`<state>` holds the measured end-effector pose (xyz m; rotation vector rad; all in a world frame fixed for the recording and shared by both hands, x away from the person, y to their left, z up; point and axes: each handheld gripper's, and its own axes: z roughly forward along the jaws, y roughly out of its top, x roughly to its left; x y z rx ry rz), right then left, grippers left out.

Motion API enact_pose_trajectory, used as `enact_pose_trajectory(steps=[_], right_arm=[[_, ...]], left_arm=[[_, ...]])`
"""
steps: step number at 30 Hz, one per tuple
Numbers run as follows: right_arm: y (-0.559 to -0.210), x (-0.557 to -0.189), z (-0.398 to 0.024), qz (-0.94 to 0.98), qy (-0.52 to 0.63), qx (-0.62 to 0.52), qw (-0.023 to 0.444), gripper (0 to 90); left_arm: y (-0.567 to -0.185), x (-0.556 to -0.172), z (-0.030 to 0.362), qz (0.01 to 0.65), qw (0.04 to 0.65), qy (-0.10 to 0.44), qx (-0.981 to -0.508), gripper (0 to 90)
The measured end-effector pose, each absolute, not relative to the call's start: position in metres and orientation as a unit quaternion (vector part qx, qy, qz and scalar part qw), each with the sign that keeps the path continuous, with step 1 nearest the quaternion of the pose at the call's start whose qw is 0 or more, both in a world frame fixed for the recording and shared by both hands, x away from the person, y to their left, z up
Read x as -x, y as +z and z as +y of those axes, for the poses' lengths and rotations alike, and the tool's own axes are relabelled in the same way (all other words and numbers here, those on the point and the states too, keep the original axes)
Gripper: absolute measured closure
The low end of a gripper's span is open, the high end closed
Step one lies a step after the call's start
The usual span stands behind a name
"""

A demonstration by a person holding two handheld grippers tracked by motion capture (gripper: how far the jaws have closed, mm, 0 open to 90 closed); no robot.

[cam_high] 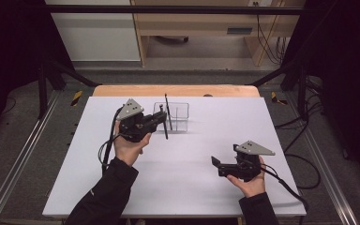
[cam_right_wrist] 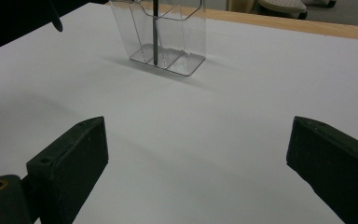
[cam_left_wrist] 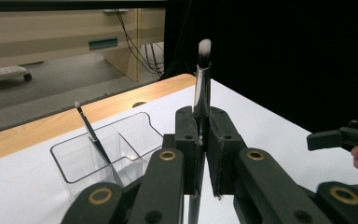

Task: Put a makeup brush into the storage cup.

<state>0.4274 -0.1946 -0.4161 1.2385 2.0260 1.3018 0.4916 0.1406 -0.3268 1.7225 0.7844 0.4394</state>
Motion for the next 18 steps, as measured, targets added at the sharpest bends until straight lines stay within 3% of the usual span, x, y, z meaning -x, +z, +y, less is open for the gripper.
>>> enact_pose_trajectory(steps=[18], right_arm=[[-0.415,-0.428,-0.201,0.728,0.464,-0.454,0.222,4.6]], left_arm=[[-0.317,-0.519,0.130,0.339,0.552,0.202,-0.734,83.4]])
